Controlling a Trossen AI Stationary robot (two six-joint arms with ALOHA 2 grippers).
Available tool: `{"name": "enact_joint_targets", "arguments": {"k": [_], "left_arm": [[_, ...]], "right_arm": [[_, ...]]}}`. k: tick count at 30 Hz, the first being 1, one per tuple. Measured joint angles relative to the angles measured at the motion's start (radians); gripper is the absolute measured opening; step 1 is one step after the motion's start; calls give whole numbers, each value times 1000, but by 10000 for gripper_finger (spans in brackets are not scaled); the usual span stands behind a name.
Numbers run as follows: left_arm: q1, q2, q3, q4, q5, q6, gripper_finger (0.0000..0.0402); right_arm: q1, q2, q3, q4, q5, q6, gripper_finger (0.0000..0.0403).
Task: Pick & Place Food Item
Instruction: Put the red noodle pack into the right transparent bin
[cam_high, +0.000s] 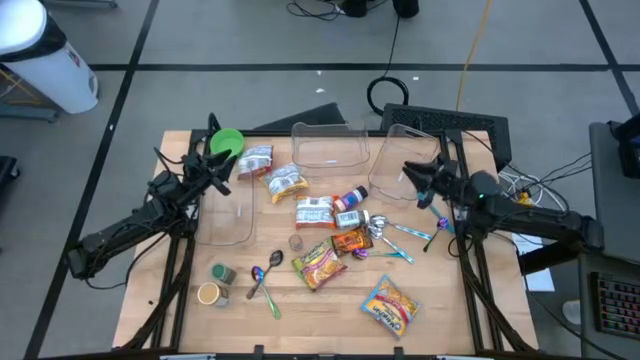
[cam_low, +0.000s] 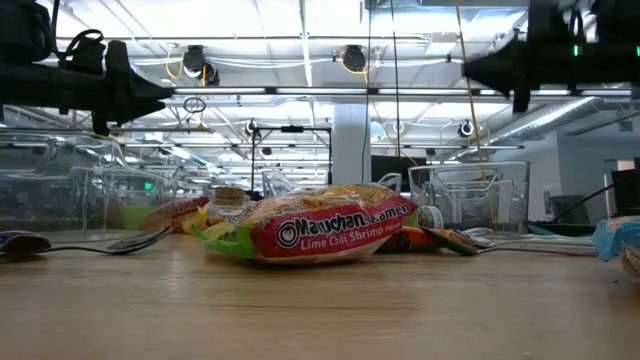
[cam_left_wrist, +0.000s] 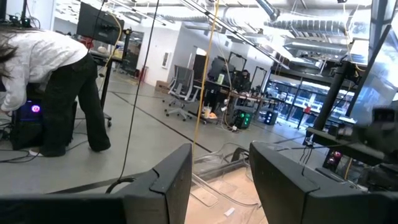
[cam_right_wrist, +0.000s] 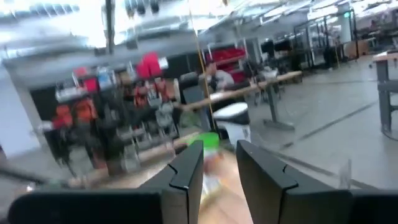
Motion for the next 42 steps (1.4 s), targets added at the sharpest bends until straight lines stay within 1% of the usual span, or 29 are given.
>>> {"name": "enact_joint_targets", "arguments": {"k": [2,5,9,14,16,18,22,24,27,30,32,39,42], "left_arm": [[0,0,0,0,0,0,166],[0,1,0,0,0,0,166],[0,2,0,0,1,0,166],[0,2,0,0,0,0,166],[0,2,0,0,1,-21,166],[0,2,0,2,2,-78,166],[0,2,0,24,-1,-232,166],[0,2,0,35,0,-338,166],[0,2,0,37,-1,-454,166],[0,2,0,100,-1,-536,166],[0,2,0,156,-1,-559,166],[0,2,0,416,-1,-568,166],[0,2,29,512,9,-565,166]], "right_arm": [[0,39,78,-30,-3,-11,89],[0,129,171,-51,-1,-53,89],[2,241,290,-38,-4,-34,89],[51,377,367,-27,-2,6,89],[76,424,386,11,-2,33,89],[96,469,391,60,-2,52,89],[114,547,390,92,-3,75,89],[113,568,390,118,-1,99,89],[113,592,390,133,0,130,89],[113,606,390,152,-1,152,89],[113,609,390,157,-1,164,89],[113,618,390,149,-1,217,89],[113,619,390,150,-1,229,89]]}}
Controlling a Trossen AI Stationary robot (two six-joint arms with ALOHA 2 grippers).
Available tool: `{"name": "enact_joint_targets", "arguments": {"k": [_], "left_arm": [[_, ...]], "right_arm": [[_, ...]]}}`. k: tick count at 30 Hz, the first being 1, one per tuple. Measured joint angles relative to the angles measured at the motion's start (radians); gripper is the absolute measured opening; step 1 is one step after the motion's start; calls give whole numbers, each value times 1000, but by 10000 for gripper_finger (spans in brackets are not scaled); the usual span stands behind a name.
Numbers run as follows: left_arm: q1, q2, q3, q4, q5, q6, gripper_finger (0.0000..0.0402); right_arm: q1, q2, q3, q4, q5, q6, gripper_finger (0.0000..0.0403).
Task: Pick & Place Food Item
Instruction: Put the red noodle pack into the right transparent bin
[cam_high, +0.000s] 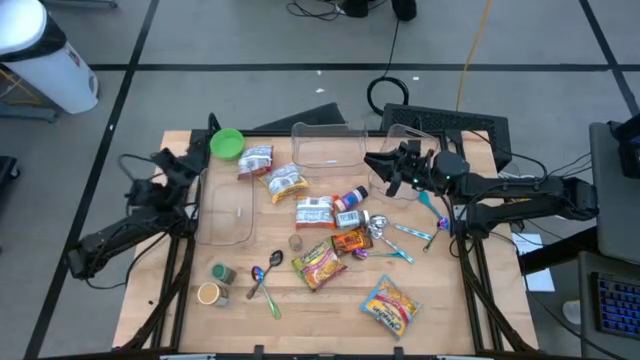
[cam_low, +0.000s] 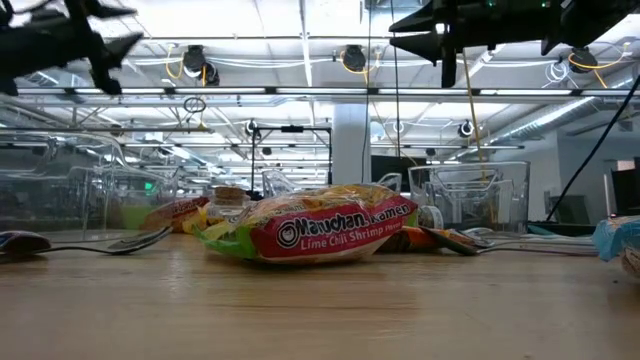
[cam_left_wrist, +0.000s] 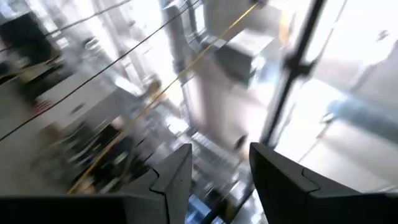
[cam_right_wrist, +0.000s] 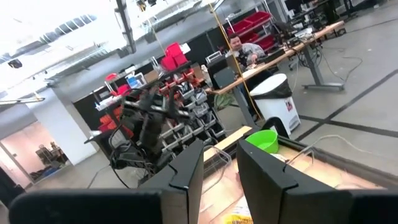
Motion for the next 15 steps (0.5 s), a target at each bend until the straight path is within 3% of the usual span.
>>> {"name": "enact_joint_targets", "arguments": {"k": [4,12,15], "left_arm": [[0,10,125,-59,95,68,166],[0,198,519,-637,373,290,166],[0,292,613,-741,465,318,166]], "right_arm": [[0,0,0,7,0,0,89],[0,0,0,100,-1,54,89],[0,-1,0,105,-27,87,91]]}}
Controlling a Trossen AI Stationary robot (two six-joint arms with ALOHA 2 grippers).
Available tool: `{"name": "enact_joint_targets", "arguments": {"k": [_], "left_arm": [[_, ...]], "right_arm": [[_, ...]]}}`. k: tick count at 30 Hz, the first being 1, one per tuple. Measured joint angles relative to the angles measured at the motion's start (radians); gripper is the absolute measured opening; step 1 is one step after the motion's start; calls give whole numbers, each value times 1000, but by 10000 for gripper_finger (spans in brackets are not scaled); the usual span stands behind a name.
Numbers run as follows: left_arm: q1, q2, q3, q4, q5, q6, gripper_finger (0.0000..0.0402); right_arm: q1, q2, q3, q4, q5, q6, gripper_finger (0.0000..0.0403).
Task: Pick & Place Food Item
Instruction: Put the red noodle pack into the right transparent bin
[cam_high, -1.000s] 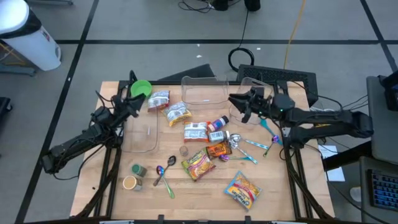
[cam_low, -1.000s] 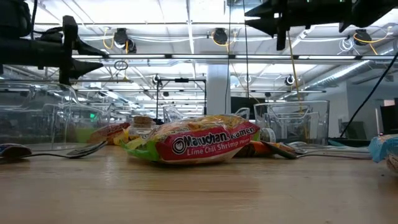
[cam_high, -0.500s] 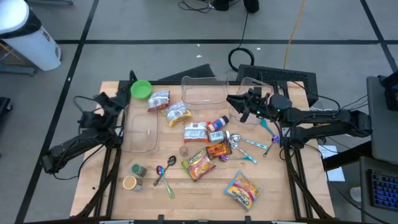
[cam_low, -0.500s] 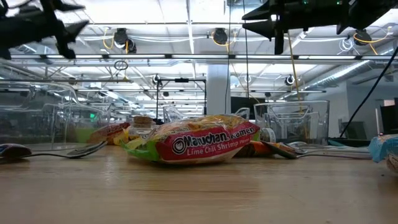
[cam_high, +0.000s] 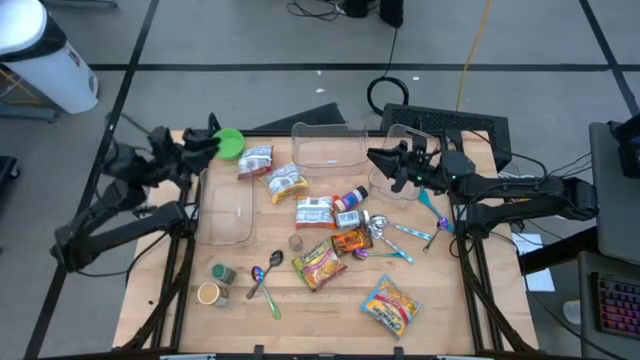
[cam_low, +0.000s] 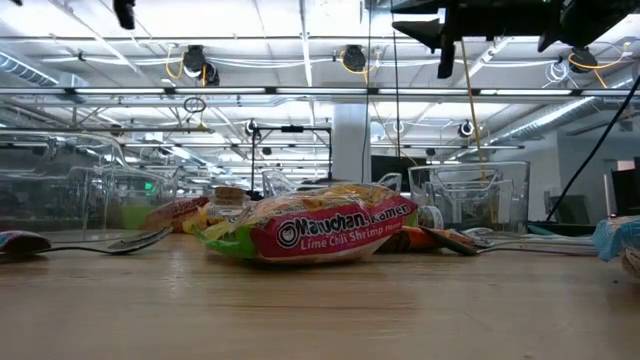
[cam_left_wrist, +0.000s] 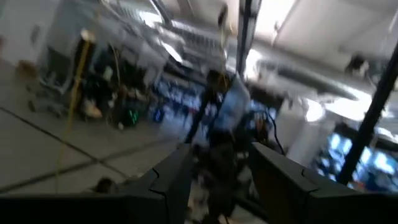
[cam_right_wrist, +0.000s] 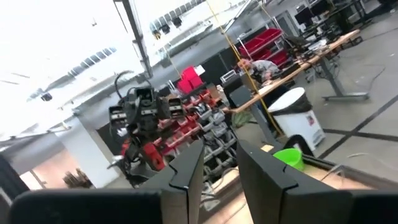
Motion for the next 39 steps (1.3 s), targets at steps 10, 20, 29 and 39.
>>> {"name": "enact_joint_targets", "arguments": {"k": [10,20,29,39], "left_arm": [[0,224,70,61,148,-12,166],[0,386,70,349,176,-164,166],[-6,516,70,596,172,-302,178],[-127,644,70,692,94,-422,262]], "right_arm": [[11,0,0,-4,-29,24,133],[11,0,0,-15,-30,75,210],[11,0,0,-27,-109,75,263],[-10,0,0,-23,-156,57,276]]}}
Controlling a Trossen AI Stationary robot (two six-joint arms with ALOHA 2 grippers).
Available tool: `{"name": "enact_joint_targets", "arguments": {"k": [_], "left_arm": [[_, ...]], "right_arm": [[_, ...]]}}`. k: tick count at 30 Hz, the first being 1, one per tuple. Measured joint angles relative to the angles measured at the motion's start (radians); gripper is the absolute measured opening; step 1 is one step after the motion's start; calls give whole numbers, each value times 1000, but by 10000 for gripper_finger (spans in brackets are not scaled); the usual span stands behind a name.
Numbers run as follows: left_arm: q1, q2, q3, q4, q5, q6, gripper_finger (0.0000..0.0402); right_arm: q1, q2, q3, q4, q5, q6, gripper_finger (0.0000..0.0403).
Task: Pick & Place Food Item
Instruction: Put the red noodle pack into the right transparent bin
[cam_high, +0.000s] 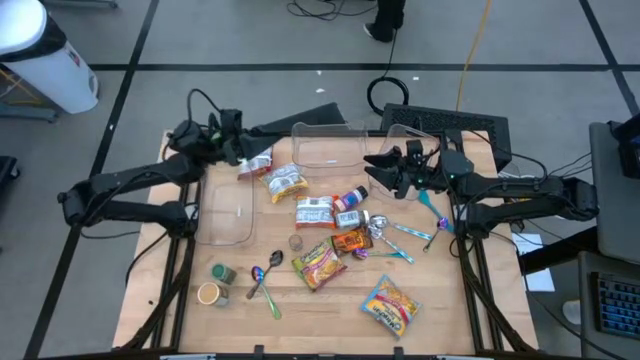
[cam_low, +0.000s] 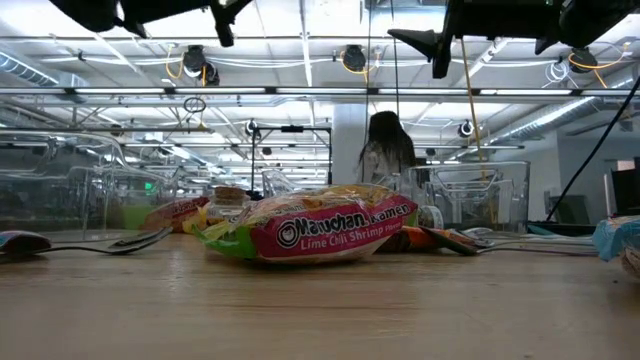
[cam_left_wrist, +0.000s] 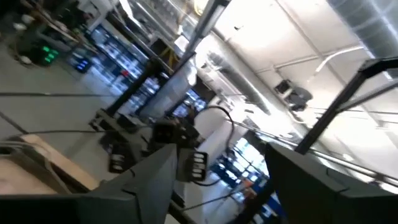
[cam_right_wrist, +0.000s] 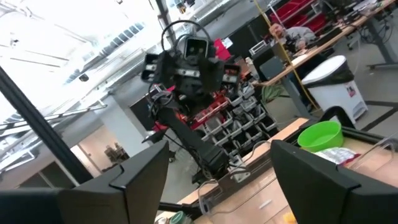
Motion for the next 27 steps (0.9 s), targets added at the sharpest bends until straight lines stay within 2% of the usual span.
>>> {"name": "enact_joint_targets", "arguments": {"k": [5,8,10,14,16,19,23,25,27], "left_arm": [[-67,61,0,91,-86,86,273],[-113,102,0,125,-209,44,273],[-129,115,0,132,-253,-2,273],[-165,113,25,119,-267,4,273],[-184,105,63,62,-262,35,273],[-200,85,171,-152,-264,108,273],[-205,67,366,-672,-272,227,273],[-204,68,462,-914,-313,274,273],[-204,68,543,-1088,-375,309,273]], "right_arm": [[-1,0,0,1,0,-2,273],[-1,0,0,-4,0,-1,273],[-1,0,0,-3,0,12,275],[-1,0,0,-7,-3,61,273],[-1,0,0,-3,-3,55,272],[-1,0,0,2,-10,25,271],[-1,0,0,33,-102,-32,271],[0,0,0,26,-124,-53,272],[-1,0,0,25,-133,-55,270]]}}
